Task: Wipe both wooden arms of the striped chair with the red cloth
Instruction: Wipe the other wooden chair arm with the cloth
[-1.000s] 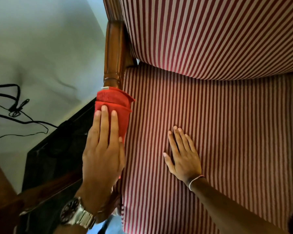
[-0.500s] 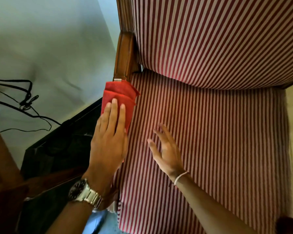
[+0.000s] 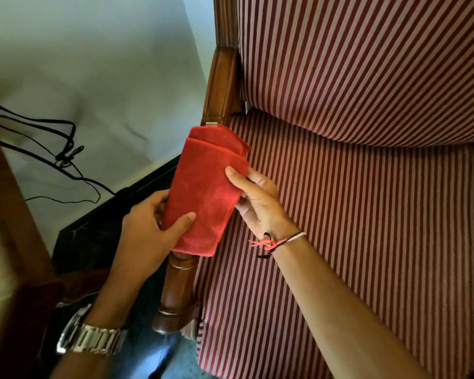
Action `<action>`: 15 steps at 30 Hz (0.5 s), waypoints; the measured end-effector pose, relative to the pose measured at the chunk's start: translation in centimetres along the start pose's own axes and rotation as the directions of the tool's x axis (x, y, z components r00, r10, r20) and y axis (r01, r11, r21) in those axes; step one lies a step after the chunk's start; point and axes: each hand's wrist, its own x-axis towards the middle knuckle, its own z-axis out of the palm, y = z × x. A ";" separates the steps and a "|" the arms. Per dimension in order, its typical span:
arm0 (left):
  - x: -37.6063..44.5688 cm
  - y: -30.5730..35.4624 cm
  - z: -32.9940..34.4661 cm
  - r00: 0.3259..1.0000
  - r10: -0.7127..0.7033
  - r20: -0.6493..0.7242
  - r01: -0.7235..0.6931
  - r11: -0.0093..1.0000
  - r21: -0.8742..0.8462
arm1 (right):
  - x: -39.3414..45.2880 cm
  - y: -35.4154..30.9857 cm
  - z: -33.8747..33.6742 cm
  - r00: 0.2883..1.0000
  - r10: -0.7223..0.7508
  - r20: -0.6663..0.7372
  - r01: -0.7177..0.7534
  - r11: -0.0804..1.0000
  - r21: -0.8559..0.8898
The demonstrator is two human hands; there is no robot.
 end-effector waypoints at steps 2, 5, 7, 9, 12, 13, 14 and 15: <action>-0.4 1.2 0.6 1.000 0.031 -0.004 -0.031 0.999 -0.037 | -0.7 -0.8 -0.8 0.999 -0.005 0.042 0.003 0.999 0.052; -1.9 3.6 3.0 0.996 0.083 0.013 -0.081 0.987 -0.136 | -2.6 -3.1 -2.8 0.998 -0.041 0.054 0.037 0.996 0.085; -3.3 5.4 5.2 0.994 0.105 0.044 -0.095 0.979 -0.183 | -4.6 -5.1 -5.0 0.995 -0.087 0.046 0.083 0.993 0.085; -5.1 7.8 8.6 0.988 0.126 0.088 -0.102 0.966 -0.237 | -6.7 -7.4 -8.6 0.992 -0.125 0.027 0.123 0.989 0.081; -7.9 10.7 13.9 0.987 0.119 0.110 -0.074 0.934 -0.348 | -10.3 -10.6 -13.7 0.980 -0.197 0.000 0.196 0.980 0.038; -8.7 11.3 15.1 0.988 0.110 0.106 -0.062 0.924 -0.378 | -11.2 -11.4 -14.8 0.979 -0.206 -0.009 0.206 0.979 0.011; -10.0 13.0 18.1 0.987 0.110 0.120 -0.053 0.913 -0.404 | -13.1 -13.1 -17.7 0.971 -0.236 -0.033 0.235 0.972 -0.023; -11.2 14.5 20.5 0.984 0.113 0.137 -0.044 0.903 -0.428 | -14.8 -14.7 -19.9 0.965 -0.257 -0.044 0.255 0.965 -0.056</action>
